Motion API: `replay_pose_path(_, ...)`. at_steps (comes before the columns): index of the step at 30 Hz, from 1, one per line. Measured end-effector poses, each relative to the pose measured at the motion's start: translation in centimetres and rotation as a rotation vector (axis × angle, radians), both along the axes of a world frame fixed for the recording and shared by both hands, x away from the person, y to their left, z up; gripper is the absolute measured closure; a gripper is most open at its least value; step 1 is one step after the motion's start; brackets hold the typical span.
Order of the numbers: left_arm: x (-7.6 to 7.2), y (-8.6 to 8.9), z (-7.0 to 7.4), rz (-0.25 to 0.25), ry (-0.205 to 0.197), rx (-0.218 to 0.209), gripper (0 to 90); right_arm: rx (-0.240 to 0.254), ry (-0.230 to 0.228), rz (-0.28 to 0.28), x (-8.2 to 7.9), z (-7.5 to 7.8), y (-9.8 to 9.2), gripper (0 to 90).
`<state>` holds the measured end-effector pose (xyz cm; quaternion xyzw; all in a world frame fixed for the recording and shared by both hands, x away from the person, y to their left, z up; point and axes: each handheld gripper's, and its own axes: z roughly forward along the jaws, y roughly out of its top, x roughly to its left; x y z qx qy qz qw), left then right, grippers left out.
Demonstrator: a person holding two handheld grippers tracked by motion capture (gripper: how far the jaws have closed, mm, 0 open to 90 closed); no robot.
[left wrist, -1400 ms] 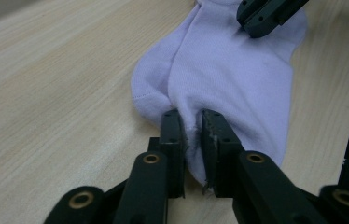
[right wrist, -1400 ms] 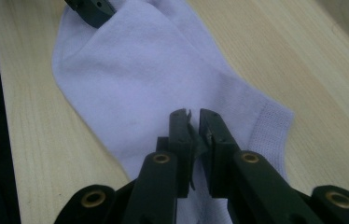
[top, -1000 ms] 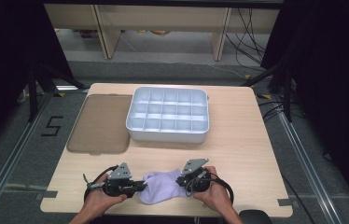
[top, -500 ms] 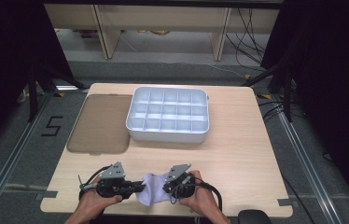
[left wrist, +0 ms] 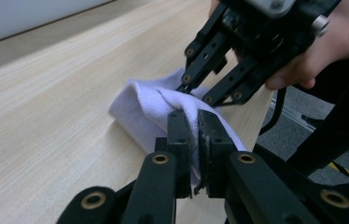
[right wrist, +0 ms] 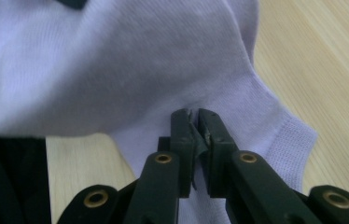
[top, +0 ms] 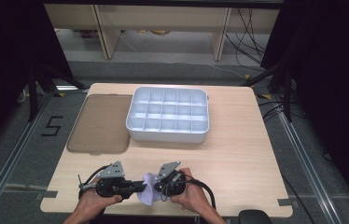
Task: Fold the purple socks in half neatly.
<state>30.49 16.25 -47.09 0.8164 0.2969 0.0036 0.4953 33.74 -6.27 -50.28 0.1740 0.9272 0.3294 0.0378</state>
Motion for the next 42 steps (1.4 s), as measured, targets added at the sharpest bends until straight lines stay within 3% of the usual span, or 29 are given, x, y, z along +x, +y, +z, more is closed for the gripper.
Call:
replay_pose_path(3,0.1,0.2,0.1,-0.001,0.001,0.007,83.9,0.021,0.018,0.026,0.3,-0.1,0.6,85.3)
replay_pose_path(5,0.3,0.3,0.1,0.004,0.002,0.0,83.9,0.027,0.032,0.011,0.3,0.1,0.4,85.2)
replay_pose_path(7,0.3,0.2,0.0,0.004,0.009,-0.002,83.9,0.029,-0.007,-0.009,0.5,0.6,-0.5,85.2)
replay_pose_path(10,0.4,0.3,0.1,0.002,0.011,0.004,83.8,0.052,-0.032,-0.015,0.7,1.4,-1.6,85.3)
replay_pose_path(11,0.5,0.2,0.0,0.007,0.013,0.001,83.8,0.052,-0.022,-0.042,0.6,1.8,-2.3,85.4)
replay_pose_path(12,0.5,0.1,-0.1,0.012,0.013,-0.014,83.7,0.044,-0.024,-0.058,0.6,2.1,-3.0,85.5)
replay_pose_path(13,0.7,0.0,0.0,0.013,0.015,0.003,83.7,0.041,-0.026,-0.078,0.5,2.1,-4.1,85.5)
replay_pose_path(15,0.8,-0.2,-0.1,0.011,0.017,-0.004,83.6,0.02,-0.013,-0.092,0.3,1.9,-4.4,85.5)
replay_pose_path(17,0.9,-0.5,0.0,0.016,0.024,-0.003,83.4,0.004,-0.01,-0.082,0.3,1.4,-4.7,85.5)
replay_pose_path(18,1.2,-1.0,-0.1,0.007,0.027,0.001,83.2,-0.033,-0.001,-0.072,0.3,0.8,-4.7,85.5)
replay_pose_path(22,1.7,-1.7,-0.3,0.002,0.04,0.023,83.0,-0.052,0.002,-0.065,0.4,0.5,-4.5,85.7)
replay_pose_path(27,2.7,-2.8,-1.0,0.013,0.077,0.044,82.5,-0.049,0.03,-0.094,0.2,0.5,-4.5,85.8)
replay_pose_path(30,2.8,-3.4,-1.3,0.031,0.097,0.041,82.1,-0.035,0.011,-0.074,0.4,0.4,-4.5,85.8)
replay_pose_path(31,3.0,-3.6,-1.4,0.008,0.087,0.049,82.0,-0.03,0.015,-0.07,0.4,0.4,-4.6,85.7)
replay_pose_path(34,3.2,-4.1,-1.6,0.015,0.096,0.057,81.2,-0.02,0.026,-0.08,0.4,0.7,-4.9,85.2)
replay_pose_path(36,3.6,-4.4,-1.9,0.02,0.091,0.073,80.0,0.003,0.001,-0.095,0.5,1.3,-5.5,85.1)
replay_pose_path(42,3.9,-5.1,-2.3,0.02,0.096,0.079,79.8,0.021,-0.004,-0.117,0.2,2.1,-6.7,85.0)
